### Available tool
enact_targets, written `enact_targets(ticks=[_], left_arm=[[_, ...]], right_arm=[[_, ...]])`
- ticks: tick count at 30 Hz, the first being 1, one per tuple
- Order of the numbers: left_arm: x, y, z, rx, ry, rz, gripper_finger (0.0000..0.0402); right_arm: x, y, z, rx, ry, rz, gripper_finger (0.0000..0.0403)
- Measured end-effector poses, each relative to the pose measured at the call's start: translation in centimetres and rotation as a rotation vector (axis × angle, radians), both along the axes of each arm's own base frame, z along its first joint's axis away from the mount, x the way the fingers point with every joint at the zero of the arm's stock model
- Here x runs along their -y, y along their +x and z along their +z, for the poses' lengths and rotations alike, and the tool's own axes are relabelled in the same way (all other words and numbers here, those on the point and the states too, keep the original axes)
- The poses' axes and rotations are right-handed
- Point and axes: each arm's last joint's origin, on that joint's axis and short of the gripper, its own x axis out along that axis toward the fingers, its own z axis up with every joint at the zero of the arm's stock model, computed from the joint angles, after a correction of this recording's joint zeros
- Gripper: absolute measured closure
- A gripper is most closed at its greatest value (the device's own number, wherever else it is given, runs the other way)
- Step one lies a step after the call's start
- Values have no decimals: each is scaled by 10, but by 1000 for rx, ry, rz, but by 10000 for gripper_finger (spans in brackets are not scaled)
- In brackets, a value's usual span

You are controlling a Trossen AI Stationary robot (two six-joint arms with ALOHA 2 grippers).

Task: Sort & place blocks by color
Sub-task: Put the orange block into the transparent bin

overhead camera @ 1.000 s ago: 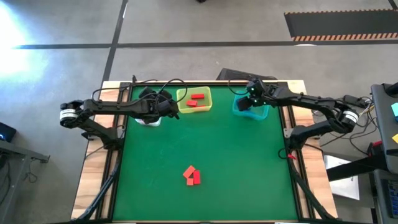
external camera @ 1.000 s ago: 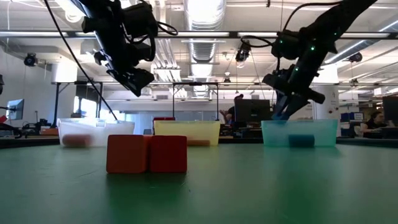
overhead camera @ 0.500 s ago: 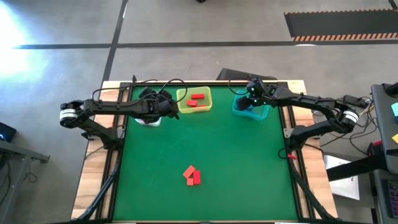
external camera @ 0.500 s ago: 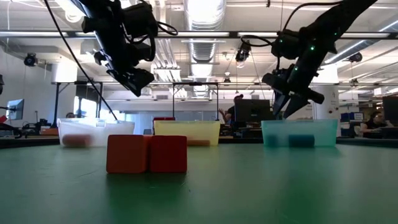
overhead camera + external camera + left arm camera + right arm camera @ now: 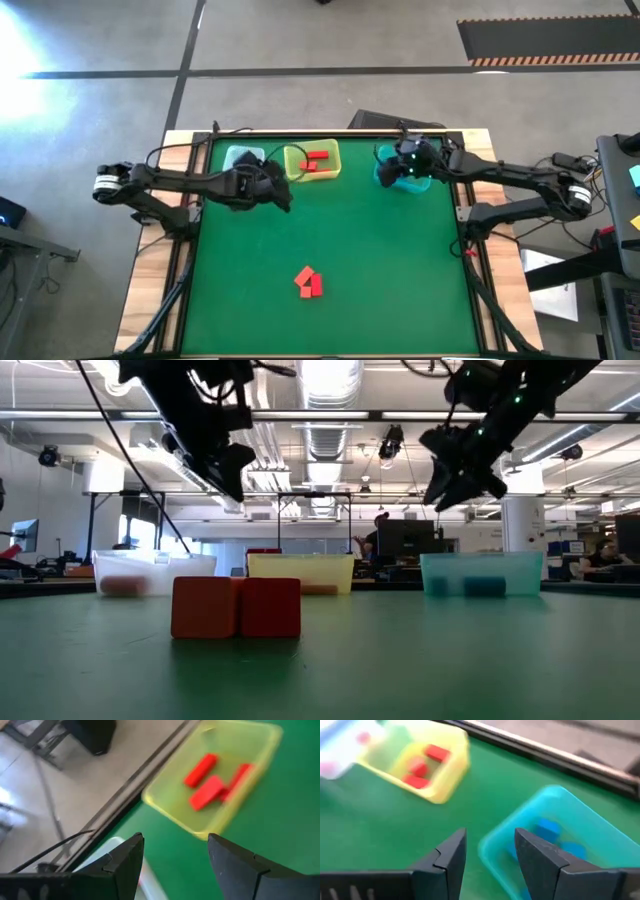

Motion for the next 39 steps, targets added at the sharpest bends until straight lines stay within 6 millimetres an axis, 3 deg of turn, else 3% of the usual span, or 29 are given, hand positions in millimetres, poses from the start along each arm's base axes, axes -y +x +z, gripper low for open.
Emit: enact_targets(ticks=[7,15,23,31,39], left_arm=[[49,9,3,64,-95,-236,198],[109,22,-1,209,-386,-559,198],[156,24,-37,214,-786,-421,198],[168,43,-78,101,-802,-333,199],[176,66,-90,84,-694,-346,199]], right_arm=[[-40,15,17,66,-159,181,259],[-72,25,25,120,-239,334,266],[-82,27,26,123,-265,395,268],[-81,31,26,126,-303,416,271],[-81,32,24,110,-305,424,278]])
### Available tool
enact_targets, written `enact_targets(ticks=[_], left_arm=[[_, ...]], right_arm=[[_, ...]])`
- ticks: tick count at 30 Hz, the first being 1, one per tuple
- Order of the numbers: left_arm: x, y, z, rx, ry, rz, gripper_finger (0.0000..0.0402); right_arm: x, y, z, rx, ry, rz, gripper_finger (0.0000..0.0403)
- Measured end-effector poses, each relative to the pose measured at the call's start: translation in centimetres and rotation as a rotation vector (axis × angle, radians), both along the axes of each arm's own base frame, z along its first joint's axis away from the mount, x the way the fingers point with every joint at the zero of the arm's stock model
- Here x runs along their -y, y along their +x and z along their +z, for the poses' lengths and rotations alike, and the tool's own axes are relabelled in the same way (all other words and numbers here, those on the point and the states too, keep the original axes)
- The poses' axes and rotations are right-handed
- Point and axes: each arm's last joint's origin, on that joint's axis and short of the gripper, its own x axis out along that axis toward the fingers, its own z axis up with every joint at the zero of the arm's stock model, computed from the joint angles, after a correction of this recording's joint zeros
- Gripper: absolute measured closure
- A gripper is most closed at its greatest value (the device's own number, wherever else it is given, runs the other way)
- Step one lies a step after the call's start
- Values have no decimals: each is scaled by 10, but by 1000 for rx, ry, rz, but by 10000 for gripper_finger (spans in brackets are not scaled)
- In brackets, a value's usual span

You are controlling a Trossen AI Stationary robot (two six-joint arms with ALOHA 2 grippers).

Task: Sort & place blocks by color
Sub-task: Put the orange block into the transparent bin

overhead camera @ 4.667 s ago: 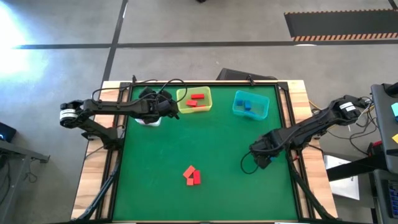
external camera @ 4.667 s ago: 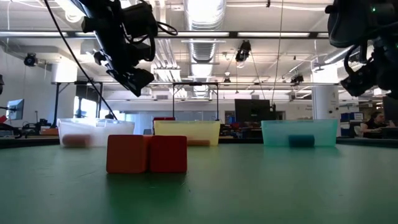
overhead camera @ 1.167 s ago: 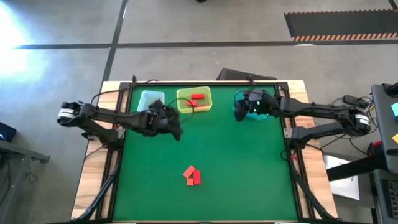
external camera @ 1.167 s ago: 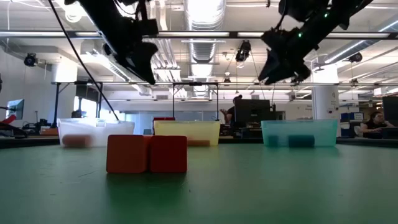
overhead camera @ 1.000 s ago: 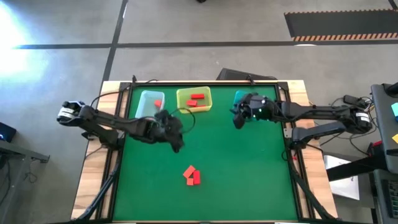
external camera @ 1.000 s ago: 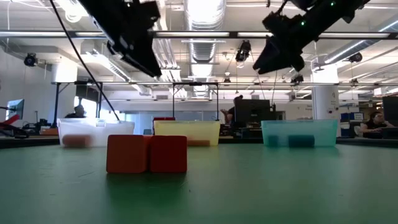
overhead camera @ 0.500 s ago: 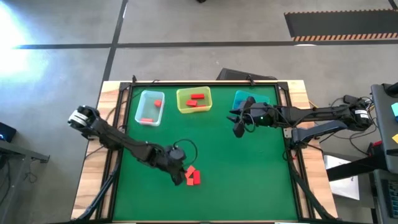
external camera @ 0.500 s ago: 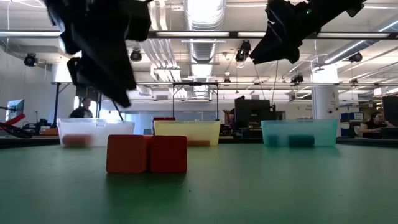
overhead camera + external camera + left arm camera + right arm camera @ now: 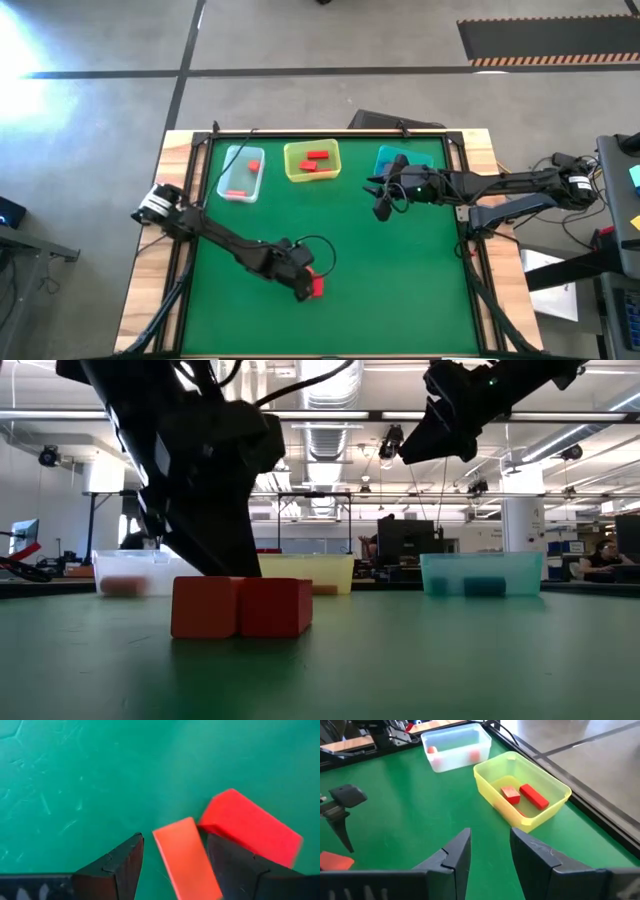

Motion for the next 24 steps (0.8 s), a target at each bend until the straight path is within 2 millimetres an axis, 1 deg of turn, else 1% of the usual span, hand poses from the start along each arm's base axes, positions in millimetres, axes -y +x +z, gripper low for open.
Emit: enact_targets(ticks=[3,9,11,15,18,21,24], left_arm=[[0,2,-5,-2,28,18,199],[-2,-2,-8,-11,92,46,199],[-4,-5,-9,-41,115,67,203],[-9,-17,-3,-115,138,92,220],[-10,-19,6,-94,109,100,231],[-9,-20,17,-58,42,146,239],[-6,-23,17,-80,-25,184,245]], right_arm=[[-1,0,0,0,0,4,275],[-1,1,-1,-6,-8,12,280],[-1,2,-2,-12,-8,12,282],[-1,4,-6,-30,-6,12,280],[-1,7,-10,-49,-4,12,278],[-1,11,-15,-70,-3,12,278],[0,15,-22,-95,0,12,282]])
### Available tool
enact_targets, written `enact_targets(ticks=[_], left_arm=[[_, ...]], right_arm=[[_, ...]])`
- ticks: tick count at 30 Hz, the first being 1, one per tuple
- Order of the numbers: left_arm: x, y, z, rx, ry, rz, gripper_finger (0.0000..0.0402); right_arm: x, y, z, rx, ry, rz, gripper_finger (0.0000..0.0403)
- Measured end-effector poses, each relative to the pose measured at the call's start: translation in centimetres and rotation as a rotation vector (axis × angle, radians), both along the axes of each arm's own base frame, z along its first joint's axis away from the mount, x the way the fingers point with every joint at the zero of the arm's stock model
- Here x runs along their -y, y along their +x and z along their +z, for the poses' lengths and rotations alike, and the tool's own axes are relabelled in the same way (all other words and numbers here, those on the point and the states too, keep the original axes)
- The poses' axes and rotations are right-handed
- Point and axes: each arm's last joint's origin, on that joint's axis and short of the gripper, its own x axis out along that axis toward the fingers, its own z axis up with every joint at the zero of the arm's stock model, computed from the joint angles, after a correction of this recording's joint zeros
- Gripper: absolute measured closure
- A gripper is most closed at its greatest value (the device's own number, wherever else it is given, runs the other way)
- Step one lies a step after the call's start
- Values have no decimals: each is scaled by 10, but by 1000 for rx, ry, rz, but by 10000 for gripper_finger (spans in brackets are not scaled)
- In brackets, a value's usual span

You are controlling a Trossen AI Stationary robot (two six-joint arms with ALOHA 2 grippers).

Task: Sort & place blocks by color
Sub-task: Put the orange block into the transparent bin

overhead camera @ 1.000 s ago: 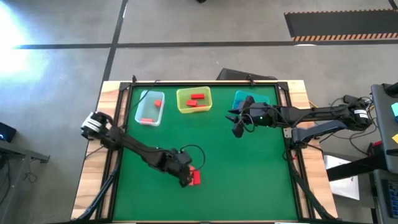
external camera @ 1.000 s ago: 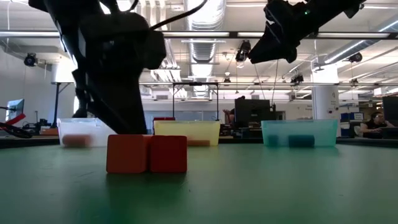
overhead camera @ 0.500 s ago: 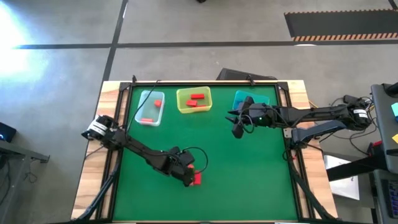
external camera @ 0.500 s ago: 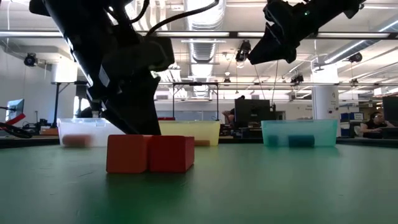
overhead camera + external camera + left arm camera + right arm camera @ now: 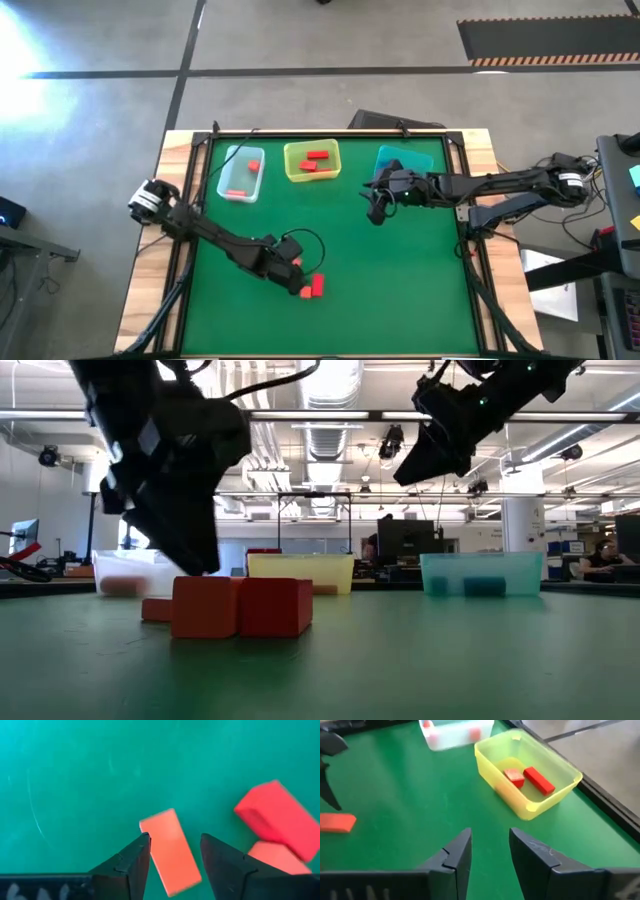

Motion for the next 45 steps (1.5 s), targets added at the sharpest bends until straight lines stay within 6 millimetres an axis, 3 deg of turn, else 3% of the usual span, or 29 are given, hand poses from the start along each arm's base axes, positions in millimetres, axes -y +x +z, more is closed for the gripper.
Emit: enact_targets(ticks=[10,20,25,30,36,42,45], left_arm=[[8,-1,-10,-18,-29,23,241],[8,-1,-20,-43,21,26,159],[8,1,-33,-76,50,19,151],[8,0,-35,-81,56,30,178],[7,0,-35,-84,74,12,286],[-2,-3,-25,-95,89,-21,289],[-13,-6,-4,-73,88,-13,289]], right_arm=[[1,6,-9,-35,-9,9,278],[1,6,-8,-26,-13,11,287],[1,7,-7,-23,-25,18,283],[1,7,-7,-23,-25,18,284],[1,7,-7,-25,-30,21,289],[1,6,-7,-31,-30,22,284],[1,6,-7,-32,-31,22,285]])
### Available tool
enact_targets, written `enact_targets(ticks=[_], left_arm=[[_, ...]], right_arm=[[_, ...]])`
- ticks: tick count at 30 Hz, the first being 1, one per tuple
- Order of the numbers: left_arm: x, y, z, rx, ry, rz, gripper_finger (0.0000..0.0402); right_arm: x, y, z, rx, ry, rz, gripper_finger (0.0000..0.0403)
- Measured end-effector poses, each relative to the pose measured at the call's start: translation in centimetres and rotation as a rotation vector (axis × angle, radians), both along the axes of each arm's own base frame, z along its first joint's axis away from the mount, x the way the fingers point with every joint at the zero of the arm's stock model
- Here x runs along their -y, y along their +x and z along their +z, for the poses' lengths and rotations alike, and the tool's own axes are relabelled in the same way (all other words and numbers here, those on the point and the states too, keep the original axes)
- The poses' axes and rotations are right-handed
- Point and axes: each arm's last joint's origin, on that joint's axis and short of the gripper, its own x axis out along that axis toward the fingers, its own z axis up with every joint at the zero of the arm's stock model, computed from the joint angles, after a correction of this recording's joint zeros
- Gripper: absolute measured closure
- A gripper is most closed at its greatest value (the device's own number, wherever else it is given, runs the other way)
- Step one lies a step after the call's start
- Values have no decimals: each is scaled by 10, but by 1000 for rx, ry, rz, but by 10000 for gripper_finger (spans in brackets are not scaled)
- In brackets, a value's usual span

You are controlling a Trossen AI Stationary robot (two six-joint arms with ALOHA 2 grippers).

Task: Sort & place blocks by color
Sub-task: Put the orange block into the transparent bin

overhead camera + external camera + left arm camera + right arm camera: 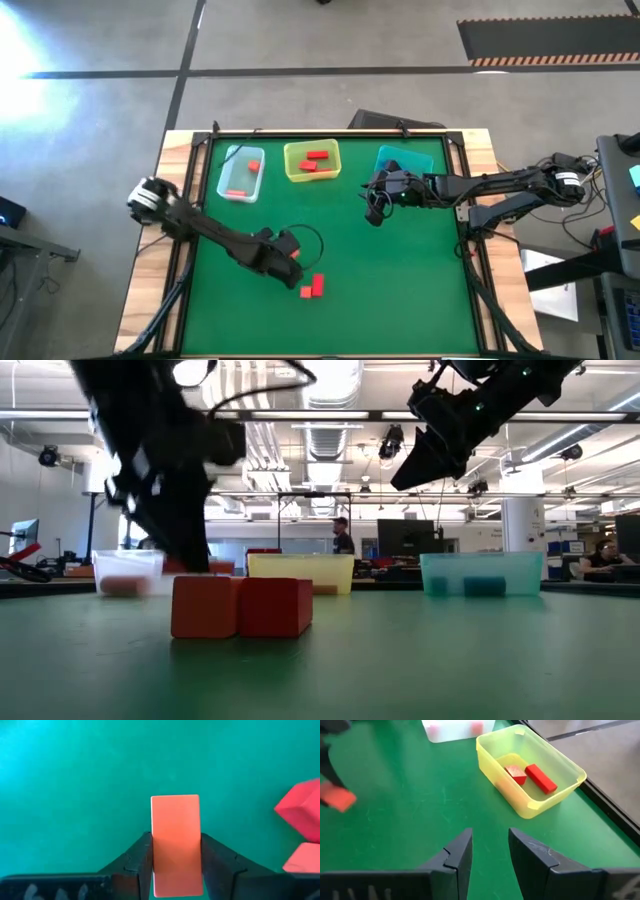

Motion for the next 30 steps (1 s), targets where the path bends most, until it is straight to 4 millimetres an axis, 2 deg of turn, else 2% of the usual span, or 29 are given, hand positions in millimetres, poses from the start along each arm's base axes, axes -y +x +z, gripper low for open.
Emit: enact_targets(ticks=[3,8,14,18,22,26,30], left_arm=[[-18,-6,23,1,27,-18,289],[-66,-24,59,-22,133,4,289],[-133,-53,79,-60,343,127,289],[-178,-77,75,-118,408,309,289],[-217,-104,57,-205,363,503,289],[-241,-123,36,-229,271,605,289],[-251,-128,25,-216,276,623,289]], right_arm=[[1,0,1,3,-18,5,290],[8,1,5,38,-56,1,298],[23,1,9,71,-92,-37,311],[35,-1,10,69,-104,-74,323],[44,-3,10,68,-106,-109,336],[48,-4,10,69,-103,-126,344],[49,-5,10,68,-106,-129,343]])
